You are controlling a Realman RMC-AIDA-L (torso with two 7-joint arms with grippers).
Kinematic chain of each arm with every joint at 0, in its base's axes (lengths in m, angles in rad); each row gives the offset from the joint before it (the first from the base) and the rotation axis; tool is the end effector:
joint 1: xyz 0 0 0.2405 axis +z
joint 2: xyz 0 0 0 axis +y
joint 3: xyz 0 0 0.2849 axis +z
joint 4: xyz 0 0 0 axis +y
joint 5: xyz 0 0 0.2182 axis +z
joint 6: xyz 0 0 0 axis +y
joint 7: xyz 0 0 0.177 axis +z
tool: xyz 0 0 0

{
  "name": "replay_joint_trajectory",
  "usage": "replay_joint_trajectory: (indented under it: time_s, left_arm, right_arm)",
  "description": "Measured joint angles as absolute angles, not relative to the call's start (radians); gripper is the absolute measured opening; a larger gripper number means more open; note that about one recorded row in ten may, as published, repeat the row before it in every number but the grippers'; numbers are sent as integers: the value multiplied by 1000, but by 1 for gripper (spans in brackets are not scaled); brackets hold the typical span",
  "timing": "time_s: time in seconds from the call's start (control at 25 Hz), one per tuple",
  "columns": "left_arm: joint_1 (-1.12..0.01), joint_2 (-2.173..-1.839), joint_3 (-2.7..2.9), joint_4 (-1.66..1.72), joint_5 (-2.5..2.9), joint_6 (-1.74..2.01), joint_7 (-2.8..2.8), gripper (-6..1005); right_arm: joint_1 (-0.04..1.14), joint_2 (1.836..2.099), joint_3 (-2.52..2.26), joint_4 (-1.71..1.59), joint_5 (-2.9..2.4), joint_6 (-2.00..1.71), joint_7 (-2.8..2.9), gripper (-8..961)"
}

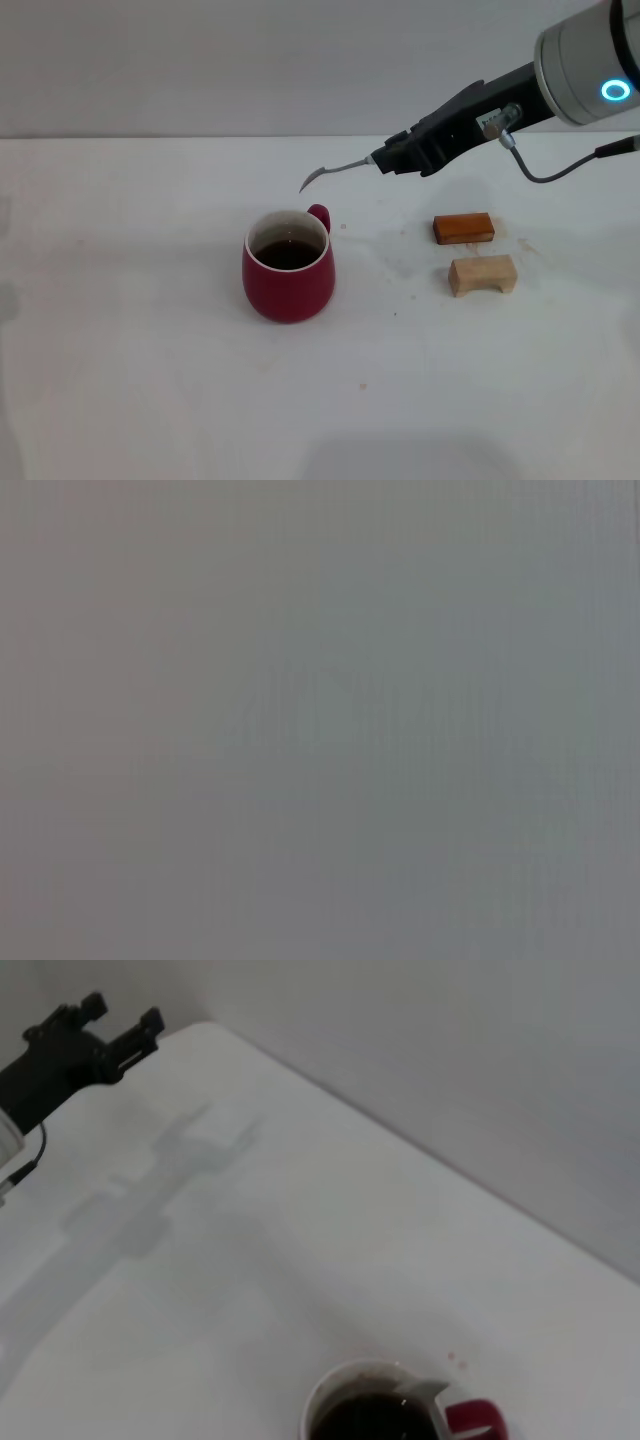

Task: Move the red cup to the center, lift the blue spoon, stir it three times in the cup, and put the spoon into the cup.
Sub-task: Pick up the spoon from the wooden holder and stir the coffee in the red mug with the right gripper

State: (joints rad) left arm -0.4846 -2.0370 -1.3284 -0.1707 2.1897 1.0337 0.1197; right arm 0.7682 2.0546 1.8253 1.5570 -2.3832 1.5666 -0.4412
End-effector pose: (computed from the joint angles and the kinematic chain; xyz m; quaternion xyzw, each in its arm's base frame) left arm -0.4115 0.4032 0.0599 -0.5251 -0.2777 -0.2132 0.7757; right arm 0.0766 0.4089 -0.0091 -0.9479 0.2562 -0.0136 0.1890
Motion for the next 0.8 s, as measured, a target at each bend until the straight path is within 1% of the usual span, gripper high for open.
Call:
replay_joint_trajectory:
  time_s: [0.08, 0.16, 0.28, 0.36, 0.48, 0.8]
  left_arm:
    - [-485, -2038, -1328, -173, 2189, 1035, 120, 825]
    - [-485, -2039, -1328, -174, 2189, 1035, 120, 825]
    - [-485, -2040, -1328, -175, 2188, 1035, 120, 825]
    - [-486, -2040, -1328, -176, 2187, 1035, 120, 825]
    - [-487, -2041, -1328, -177, 2187, 1035, 120, 825]
    - [-491, -2042, -1328, -181, 2191, 1038, 113, 825]
  right_arm:
    - [807, 2050, 1859, 1488, -2374, 1587, -466, 156]
    - [817, 2048, 1865, 1468, -2370, 1590, -472, 156]
    - [854, 2036, 1873, 1389, -2352, 1597, -493, 156]
    - [863, 2035, 1874, 1370, -2352, 1599, -499, 156]
    - [910, 2026, 1877, 1277, -2351, 1603, -523, 157]
    - [984, 2017, 1875, 1126, -2357, 1589, -558, 157]
